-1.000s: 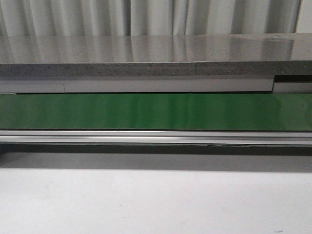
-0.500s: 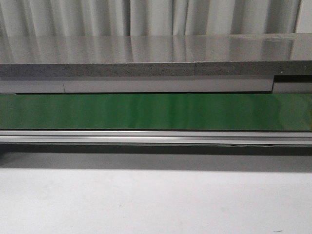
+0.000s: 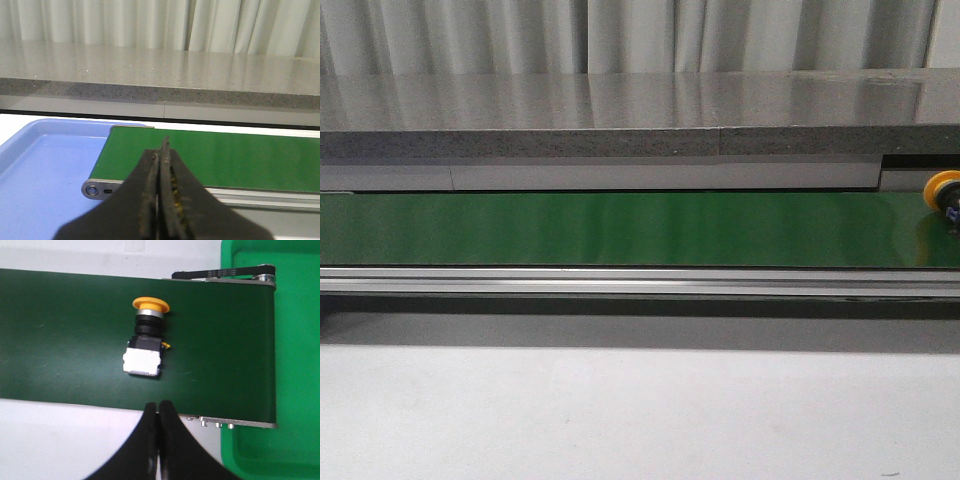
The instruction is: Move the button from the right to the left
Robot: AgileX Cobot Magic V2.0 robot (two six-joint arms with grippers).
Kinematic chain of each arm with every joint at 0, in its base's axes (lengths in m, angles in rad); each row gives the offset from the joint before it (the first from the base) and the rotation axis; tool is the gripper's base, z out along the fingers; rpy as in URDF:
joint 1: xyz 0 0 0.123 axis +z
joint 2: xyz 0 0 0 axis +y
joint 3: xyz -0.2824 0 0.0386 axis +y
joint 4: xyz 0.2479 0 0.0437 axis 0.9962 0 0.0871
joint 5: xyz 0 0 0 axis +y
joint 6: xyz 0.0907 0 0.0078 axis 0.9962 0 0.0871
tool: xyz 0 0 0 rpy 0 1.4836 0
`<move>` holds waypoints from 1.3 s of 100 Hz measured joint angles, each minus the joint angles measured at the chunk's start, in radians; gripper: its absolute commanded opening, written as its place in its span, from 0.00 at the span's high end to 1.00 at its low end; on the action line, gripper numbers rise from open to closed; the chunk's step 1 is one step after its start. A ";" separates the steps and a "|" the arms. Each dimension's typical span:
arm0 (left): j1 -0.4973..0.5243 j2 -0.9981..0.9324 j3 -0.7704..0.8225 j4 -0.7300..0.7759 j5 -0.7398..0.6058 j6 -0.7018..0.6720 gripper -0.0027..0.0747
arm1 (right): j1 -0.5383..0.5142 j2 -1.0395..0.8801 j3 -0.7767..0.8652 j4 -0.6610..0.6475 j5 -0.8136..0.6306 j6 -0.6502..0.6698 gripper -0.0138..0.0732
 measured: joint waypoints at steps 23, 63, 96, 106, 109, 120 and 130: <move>0.000 0.000 0.000 0.000 0.000 0.000 0.99 | 0.033 -0.169 0.196 -0.039 -0.132 0.051 0.92; 0.000 0.000 0.000 0.000 0.000 0.000 0.99 | 0.034 -0.591 0.540 -0.050 -0.370 0.059 0.92; 0.000 0.000 0.000 0.000 0.000 0.000 0.99 | 0.034 -0.905 0.727 -0.050 -0.479 0.059 0.92; 0.000 0.000 0.000 0.000 0.000 0.000 0.99 | 0.034 -0.986 0.765 -0.050 -0.499 0.059 0.92; 0.000 0.000 0.000 0.000 0.000 0.000 0.99 | 0.034 -1.013 0.774 -0.050 -0.504 0.059 0.92; 0.000 0.000 0.000 0.000 0.000 0.000 0.99 | 0.034 -1.087 0.810 -0.050 -0.524 0.059 0.92; 0.000 0.000 0.000 0.000 0.000 0.000 0.99 | 0.034 -1.138 0.832 -0.050 -0.524 0.059 0.92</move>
